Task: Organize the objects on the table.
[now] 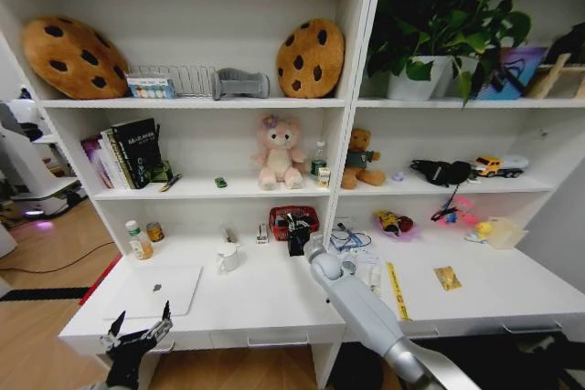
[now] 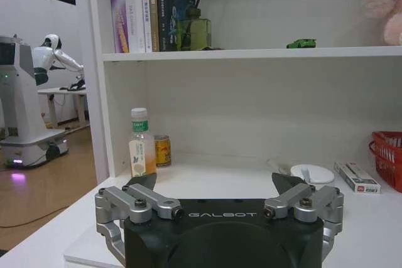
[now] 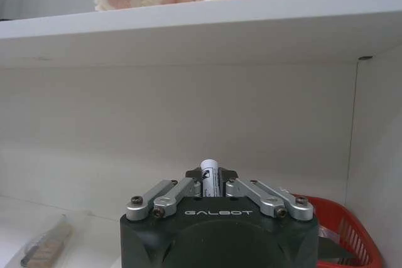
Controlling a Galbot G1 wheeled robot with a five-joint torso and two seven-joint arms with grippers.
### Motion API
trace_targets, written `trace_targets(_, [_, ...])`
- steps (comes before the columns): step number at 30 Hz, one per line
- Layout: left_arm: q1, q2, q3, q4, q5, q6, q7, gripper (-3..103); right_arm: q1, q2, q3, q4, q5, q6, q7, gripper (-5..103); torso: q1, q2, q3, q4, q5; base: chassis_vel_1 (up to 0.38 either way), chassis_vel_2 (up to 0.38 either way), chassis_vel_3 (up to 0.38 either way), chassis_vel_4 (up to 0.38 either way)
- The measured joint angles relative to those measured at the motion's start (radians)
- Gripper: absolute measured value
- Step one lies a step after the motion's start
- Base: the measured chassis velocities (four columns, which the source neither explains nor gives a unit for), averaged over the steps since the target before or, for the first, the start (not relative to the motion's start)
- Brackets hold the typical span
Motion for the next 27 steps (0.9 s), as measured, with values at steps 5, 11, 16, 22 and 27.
trace_targets(5, [-0.003, 0.0, 0.001, 0.006, -0.001, 0.0, 0.0, 100, 0.04, 0.022, 0.002, -0.085, -0.01, 0.018, -0.008, 13, 0.0, 0.0, 0.0, 0.0001, 0.0, 0.0, 0.0, 0.0, 0.0])
trace_targets(11, [-0.003, -0.001, 0.001, 0.006, -0.002, 0.002, 0.003, 100, 0.064, 0.029, 0.006, -0.13, -0.012, 0.029, -0.023, 13, 0.0, 0.0, 0.0, 0.0, 0.0, 0.0, 0.0, 0.0, 0.0])
trace_targets(16, [-0.002, -0.001, 0.001, 0.007, -0.002, 0.002, 0.006, 100, 0.083, 0.04, 0.006, -0.165, -0.012, 0.045, -0.025, 13, 0.0, 0.0, 0.0, 0.0002, 0.0001, 0.0, 0.0, 0.0, 0.0])
trace_targets(22, [-0.002, -0.001, 0.001, 0.008, -0.004, 0.003, 0.008, 100, 0.106, 0.048, 0.001, -0.202, -0.012, 0.058, -0.029, 13, 0.0, 0.0, 0.0, 0.0, 0.0, 0.0, 0.0, 0.0, 0.0])
trace_targets(27, [-0.003, -0.007, 0.01, 0.011, 0.0, 0.003, 0.014, 100, 0.124, 0.056, -0.013, -0.241, -0.015, 0.088, -0.031, 13, 0.0, 0.0, 0.0, 0.0, 0.0, 0.0, 0.0, 0.0, 0.0])
